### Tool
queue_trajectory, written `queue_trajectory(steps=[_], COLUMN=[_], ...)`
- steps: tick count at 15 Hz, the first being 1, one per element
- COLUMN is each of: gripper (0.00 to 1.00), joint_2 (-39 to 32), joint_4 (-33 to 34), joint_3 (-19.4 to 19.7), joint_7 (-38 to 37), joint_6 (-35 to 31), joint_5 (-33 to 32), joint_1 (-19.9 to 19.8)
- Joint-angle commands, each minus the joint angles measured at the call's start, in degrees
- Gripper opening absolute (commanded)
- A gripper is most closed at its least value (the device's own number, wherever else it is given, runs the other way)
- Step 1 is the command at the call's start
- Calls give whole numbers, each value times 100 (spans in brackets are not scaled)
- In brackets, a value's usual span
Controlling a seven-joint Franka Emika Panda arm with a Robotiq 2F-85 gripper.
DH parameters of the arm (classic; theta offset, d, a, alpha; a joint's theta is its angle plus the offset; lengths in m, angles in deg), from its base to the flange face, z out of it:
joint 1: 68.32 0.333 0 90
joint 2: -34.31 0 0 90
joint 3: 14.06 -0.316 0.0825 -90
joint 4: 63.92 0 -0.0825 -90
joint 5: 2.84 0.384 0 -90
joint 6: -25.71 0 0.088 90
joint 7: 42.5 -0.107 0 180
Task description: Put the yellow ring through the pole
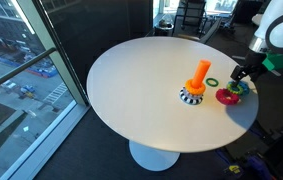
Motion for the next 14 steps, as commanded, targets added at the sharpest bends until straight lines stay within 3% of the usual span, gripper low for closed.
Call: queue_trajectory(steps=[1, 14], gripper=[100, 100], joint_2=[-81, -244], joint_4=[-7, -32], joint_3=[72, -8], joint_7=[-194, -119], joint_6=[-108, -458], joint_5=[-166, 76], joint_1=[21, 116])
